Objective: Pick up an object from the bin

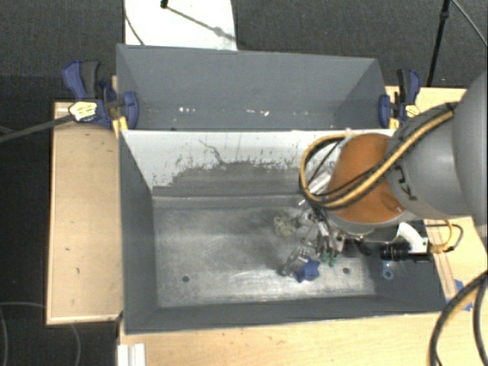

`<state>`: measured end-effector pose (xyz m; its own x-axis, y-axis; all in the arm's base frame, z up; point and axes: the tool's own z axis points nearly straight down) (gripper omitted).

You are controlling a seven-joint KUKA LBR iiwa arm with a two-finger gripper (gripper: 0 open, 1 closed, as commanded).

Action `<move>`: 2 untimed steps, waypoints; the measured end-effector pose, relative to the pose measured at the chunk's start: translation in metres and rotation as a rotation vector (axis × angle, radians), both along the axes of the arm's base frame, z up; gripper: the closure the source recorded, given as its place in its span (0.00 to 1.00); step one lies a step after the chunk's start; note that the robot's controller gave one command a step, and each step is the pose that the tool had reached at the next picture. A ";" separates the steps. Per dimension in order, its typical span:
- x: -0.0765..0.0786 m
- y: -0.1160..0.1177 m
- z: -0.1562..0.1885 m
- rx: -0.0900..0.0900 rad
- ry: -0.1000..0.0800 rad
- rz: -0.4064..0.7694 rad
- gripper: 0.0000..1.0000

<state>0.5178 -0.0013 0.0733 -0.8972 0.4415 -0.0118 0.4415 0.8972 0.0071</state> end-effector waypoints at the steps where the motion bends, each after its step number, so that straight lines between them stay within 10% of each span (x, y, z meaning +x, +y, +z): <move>1: 0.010 0.014 0.000 -0.005 0.002 0.178 0.00; 2: -0.032 -0.004 0.054 -0.004 0.012 0.385 0.00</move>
Offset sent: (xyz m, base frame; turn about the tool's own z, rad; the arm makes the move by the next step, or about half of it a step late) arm 0.0072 0.0158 -0.0033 -0.1796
